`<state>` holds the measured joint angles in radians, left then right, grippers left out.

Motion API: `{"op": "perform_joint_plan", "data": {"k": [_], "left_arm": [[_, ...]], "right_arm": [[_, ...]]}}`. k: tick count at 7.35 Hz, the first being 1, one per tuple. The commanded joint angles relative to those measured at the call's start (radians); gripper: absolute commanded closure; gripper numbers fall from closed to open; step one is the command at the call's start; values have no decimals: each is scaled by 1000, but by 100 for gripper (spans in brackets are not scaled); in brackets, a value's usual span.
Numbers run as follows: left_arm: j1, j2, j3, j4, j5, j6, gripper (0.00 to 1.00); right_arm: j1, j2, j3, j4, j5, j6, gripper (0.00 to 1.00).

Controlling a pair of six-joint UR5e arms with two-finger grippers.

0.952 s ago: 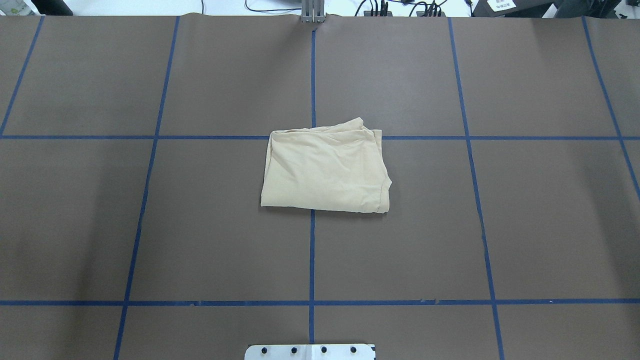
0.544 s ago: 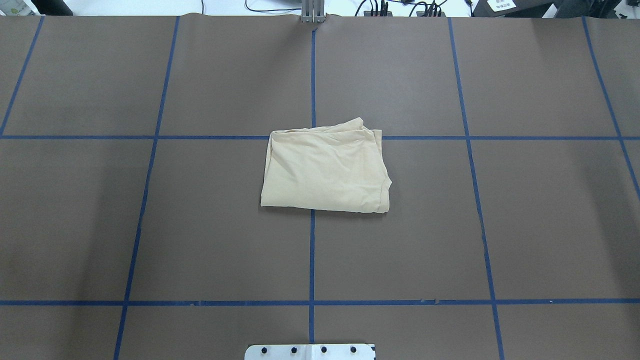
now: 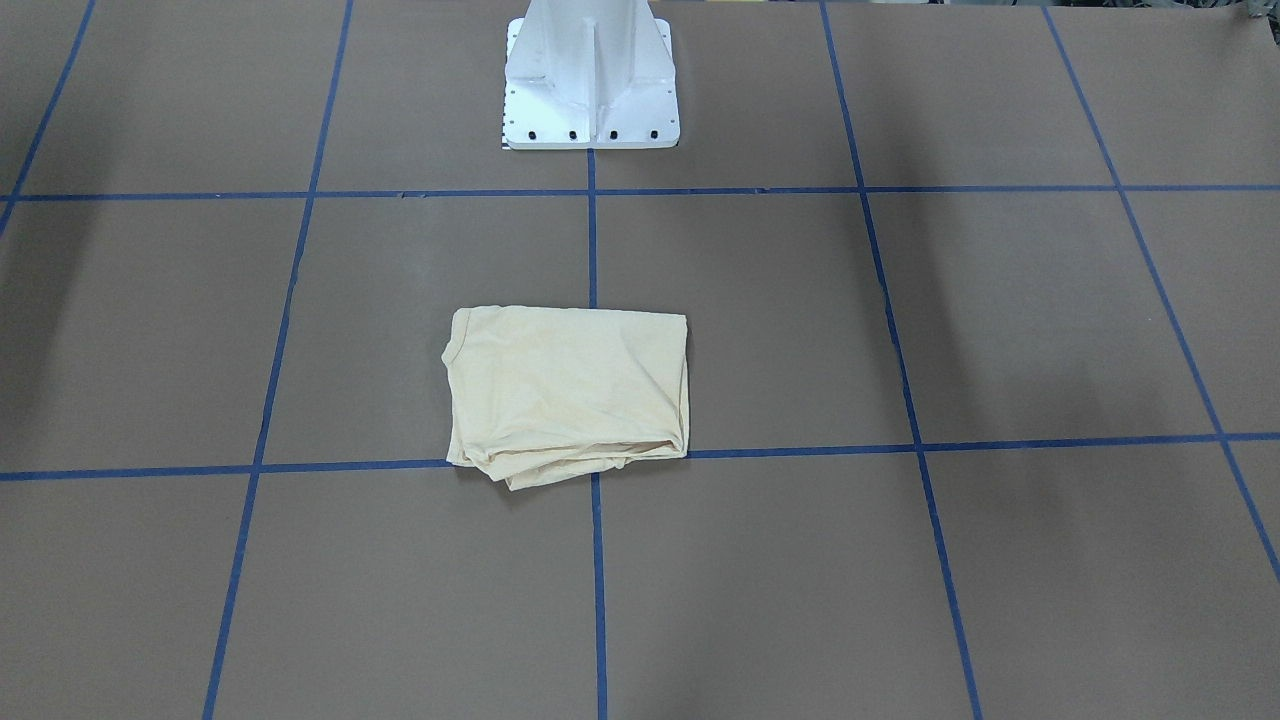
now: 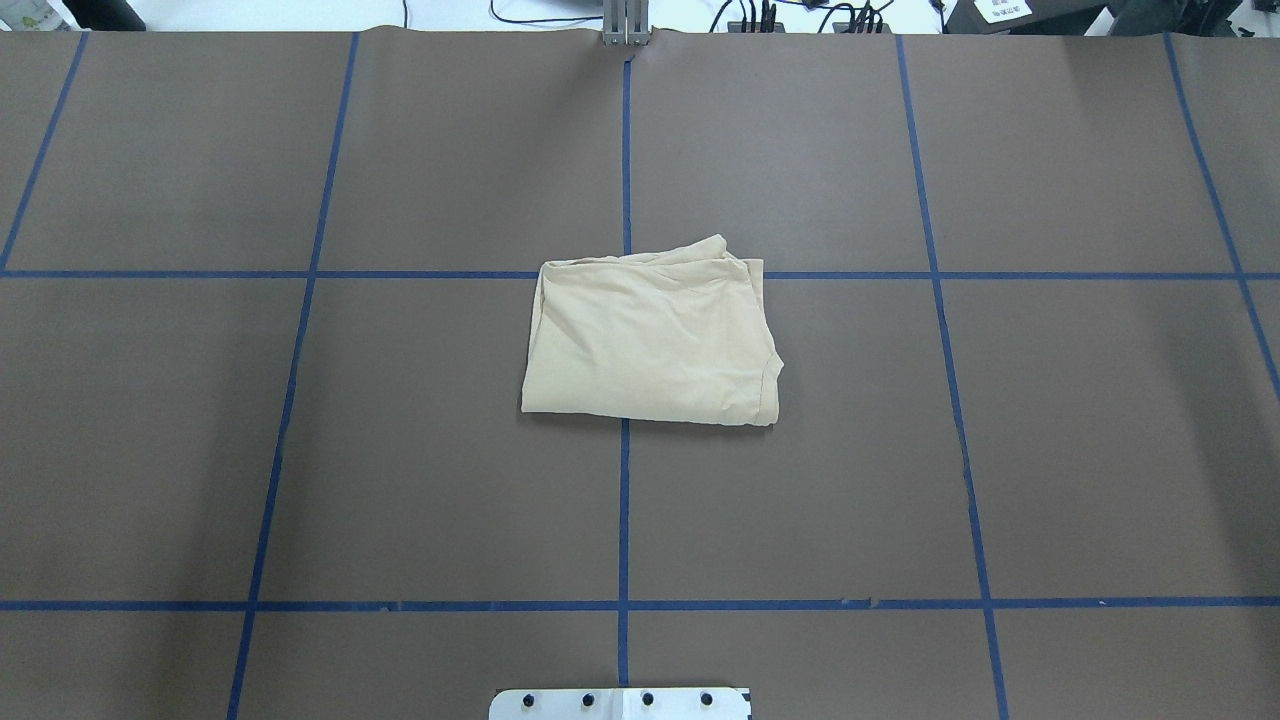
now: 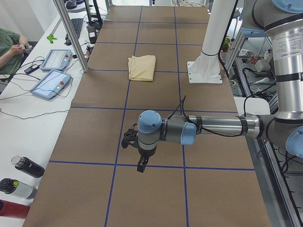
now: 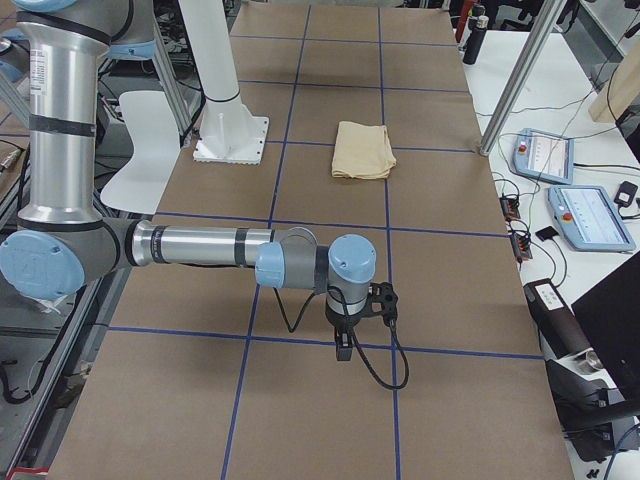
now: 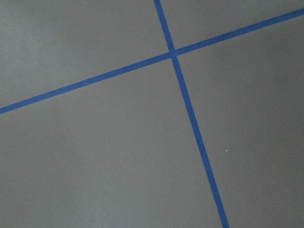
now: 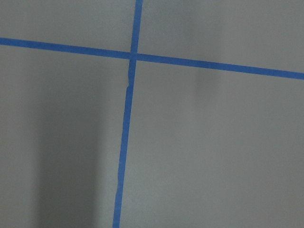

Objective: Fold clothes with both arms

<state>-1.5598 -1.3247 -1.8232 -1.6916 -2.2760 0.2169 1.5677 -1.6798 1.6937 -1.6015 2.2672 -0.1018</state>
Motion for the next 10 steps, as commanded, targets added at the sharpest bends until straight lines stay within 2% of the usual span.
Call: {"op": "perform_joint_plan", "data": {"k": [1, 10], "left_arm": [[4, 12, -16, 4, 0, -8, 0], [4, -4, -22, -3, 0, -7, 0]], "right_arm": [[0, -1, 3, 0, 0, 1, 0], [0, -3, 3, 0, 0, 1, 0]]}}
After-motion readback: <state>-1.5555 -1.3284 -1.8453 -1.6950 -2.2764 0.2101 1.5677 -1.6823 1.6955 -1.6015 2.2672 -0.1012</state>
